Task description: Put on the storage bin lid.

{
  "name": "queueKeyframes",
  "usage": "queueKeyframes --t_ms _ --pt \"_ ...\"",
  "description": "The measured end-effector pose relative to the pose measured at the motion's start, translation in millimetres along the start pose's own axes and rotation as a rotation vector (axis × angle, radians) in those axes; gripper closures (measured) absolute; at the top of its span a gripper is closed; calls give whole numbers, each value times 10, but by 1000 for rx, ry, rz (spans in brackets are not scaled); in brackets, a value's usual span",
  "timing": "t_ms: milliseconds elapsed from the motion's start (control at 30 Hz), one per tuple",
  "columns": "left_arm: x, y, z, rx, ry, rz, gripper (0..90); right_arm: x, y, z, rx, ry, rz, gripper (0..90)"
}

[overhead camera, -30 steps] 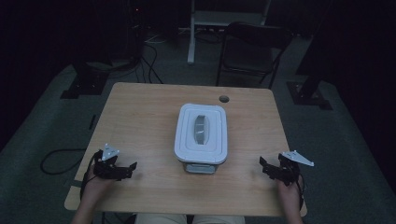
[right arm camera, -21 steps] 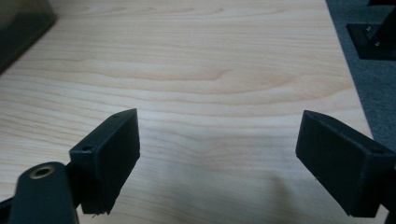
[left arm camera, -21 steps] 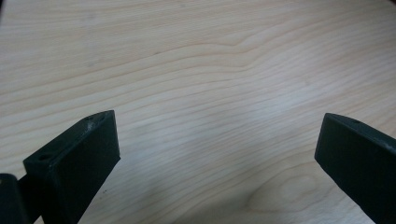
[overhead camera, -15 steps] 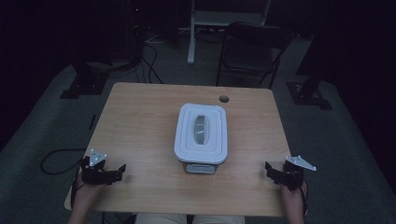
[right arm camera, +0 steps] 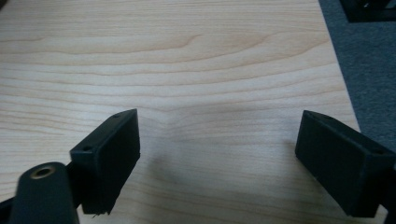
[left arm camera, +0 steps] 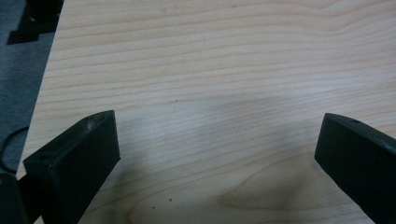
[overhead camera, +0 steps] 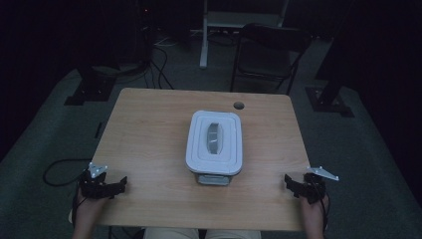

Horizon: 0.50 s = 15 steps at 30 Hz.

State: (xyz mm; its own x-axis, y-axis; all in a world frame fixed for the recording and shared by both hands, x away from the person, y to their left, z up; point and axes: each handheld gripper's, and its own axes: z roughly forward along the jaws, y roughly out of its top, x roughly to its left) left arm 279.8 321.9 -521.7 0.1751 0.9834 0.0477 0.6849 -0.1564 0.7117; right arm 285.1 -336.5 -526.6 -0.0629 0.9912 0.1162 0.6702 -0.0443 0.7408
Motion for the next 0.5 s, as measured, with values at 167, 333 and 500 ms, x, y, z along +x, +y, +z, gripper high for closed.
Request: queueKeyframes --t_ms 167,333,500 --pt "17 -8 20 24 22 -21 7 62 3 22 21 -46 -53 137" --pt "37 4 42 38 5 -63 7 99 6 38 34 -62 -83 133" --pt "40 13 51 38 3 -61 7 99 9 41 34 -58 -87 133"
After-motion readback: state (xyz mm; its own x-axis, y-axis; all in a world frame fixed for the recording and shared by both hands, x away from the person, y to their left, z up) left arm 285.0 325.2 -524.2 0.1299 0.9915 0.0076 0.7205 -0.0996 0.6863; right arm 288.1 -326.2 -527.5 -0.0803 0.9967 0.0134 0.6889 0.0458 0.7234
